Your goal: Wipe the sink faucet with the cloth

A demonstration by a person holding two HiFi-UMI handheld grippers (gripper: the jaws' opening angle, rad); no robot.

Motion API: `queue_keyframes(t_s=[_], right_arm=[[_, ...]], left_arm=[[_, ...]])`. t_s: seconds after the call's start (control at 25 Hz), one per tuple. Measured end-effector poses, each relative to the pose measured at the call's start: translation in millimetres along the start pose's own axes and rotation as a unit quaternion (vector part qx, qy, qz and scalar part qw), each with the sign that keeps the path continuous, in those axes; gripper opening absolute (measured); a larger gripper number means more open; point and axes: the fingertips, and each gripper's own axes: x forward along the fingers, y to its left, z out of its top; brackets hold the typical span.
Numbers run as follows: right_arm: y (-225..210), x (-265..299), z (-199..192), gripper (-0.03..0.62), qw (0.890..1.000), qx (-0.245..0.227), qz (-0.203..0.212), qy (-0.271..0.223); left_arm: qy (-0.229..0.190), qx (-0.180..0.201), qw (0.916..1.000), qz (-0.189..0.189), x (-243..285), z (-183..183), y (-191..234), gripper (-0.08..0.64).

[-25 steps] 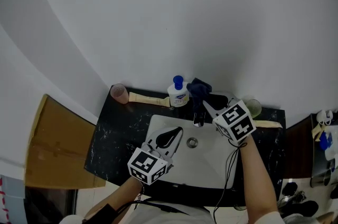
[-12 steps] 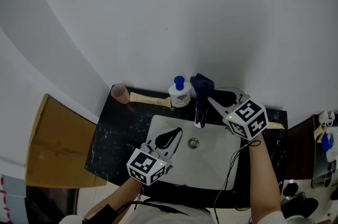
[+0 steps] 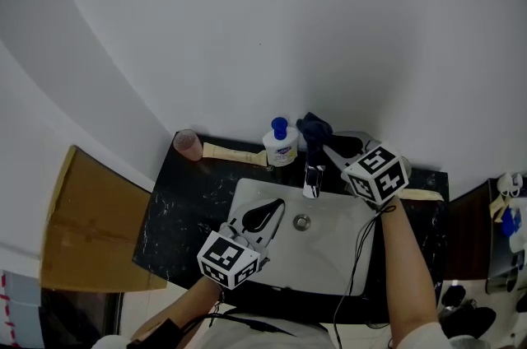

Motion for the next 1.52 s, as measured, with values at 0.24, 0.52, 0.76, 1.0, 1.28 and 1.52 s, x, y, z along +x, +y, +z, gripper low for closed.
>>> queue_keyframes(t_s=[0.24,0.52,0.76,1.0,1.28,1.52], right_arm=[[-32.1,1.7,-0.9,0.080,0.998,0.031,-0.047,-0.008],[23.5,-15.5,-5.1,0.080,0.999,-0.010,0.045,0.008],[33.9,-15.6,-7.6,0.080,0.997,-0.029,0.070,0.020],[-25.4,8.5,-0.8,0.080,1.000,0.012,-0.014,0.012],[13.6,-6.3,-4.2,0.080,0.997,-0.010,0.064,0.032],[41.1,-20.5,-12.7,0.080,0.994,-0.009,0.104,0.030]], left_arm=[[0.002,0.000,1.0000,0.001,-3.6,-4.1,-4.5,0.002],[0.006,0.000,1.0000,-0.002,-1.5,-5.4,-7.5,0.002],[0.009,0.000,1.0000,-0.004,-1.1,-6.9,-9.4,0.002],[0.011,0.000,0.9999,-0.002,-2.4,-8.7,-7.5,0.002],[0.012,-0.001,0.9999,-0.006,-0.7,-10.5,-9.5,0.002],[0.011,0.000,0.9999,-0.009,0.9,-9.2,-12.6,0.002]])
